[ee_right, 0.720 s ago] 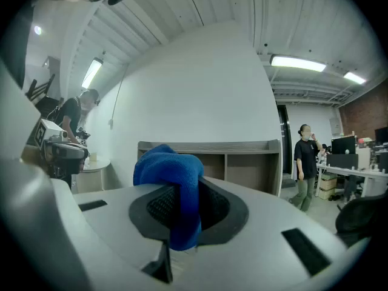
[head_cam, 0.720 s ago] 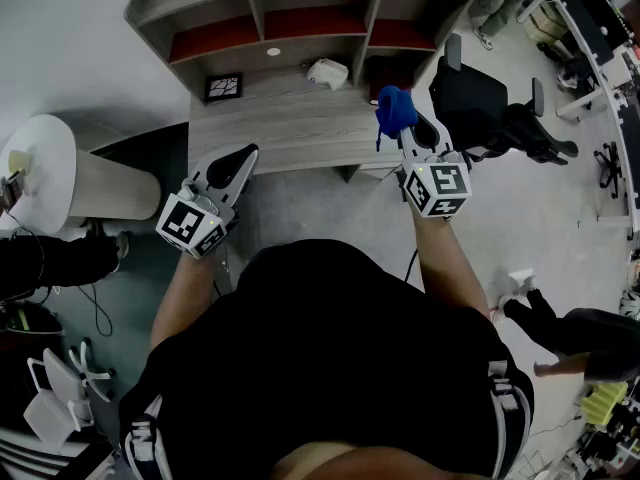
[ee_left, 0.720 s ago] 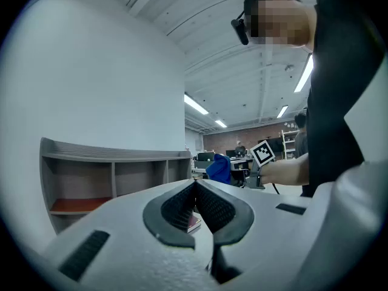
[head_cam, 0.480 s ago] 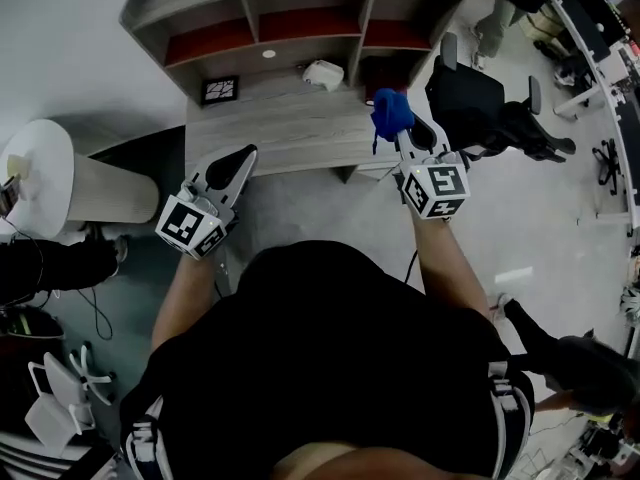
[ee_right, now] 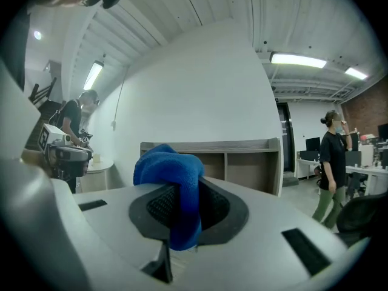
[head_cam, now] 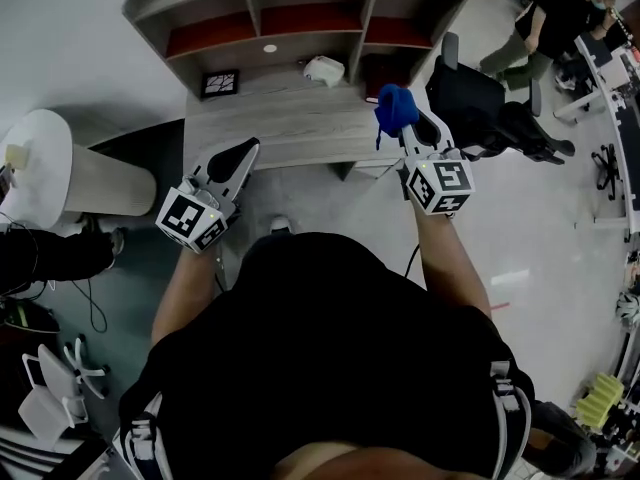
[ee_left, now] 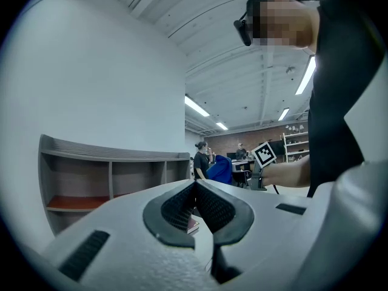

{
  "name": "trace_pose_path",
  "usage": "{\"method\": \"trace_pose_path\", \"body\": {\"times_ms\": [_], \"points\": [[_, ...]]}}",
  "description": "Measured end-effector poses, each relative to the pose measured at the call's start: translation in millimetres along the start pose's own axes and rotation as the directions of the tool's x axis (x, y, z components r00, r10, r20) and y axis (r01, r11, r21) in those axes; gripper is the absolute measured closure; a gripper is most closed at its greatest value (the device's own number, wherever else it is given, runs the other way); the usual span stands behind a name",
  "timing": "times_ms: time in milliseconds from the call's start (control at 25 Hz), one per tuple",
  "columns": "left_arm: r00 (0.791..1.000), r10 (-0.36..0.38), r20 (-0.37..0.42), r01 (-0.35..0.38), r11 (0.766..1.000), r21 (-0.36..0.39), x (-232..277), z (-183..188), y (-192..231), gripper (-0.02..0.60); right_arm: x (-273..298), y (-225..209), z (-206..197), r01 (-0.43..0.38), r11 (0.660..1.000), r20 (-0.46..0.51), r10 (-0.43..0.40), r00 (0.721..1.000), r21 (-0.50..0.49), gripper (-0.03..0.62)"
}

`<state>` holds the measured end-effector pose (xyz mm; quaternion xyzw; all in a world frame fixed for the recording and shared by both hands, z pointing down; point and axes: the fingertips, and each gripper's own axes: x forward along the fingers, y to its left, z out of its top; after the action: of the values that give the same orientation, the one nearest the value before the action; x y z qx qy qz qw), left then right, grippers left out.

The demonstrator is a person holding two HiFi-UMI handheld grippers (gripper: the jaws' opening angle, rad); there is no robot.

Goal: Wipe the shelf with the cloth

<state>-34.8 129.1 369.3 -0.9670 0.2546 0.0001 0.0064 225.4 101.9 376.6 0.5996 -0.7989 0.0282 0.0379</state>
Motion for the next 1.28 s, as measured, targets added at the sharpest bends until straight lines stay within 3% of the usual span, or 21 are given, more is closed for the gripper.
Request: {"method": "trace_pose_path", "body": {"times_ms": [200,1280], "points": [[1.0,0.027,0.005,-0.027,0.999,-0.026,-7.9,-4.3,8.9,0.565,5.3,11.1,-3.3,-0.023,1.0,-0.014,0.023,1.0,-0.004,0.546],[0.999,-0.035,0.019,0.036,0.998,-0.044,-8.9,-19.8,54.2,0.565,43.1,38.3,-3.2,-0.01,1.0,-0.022,0.01,1.0,-0.024,0.545]]}}
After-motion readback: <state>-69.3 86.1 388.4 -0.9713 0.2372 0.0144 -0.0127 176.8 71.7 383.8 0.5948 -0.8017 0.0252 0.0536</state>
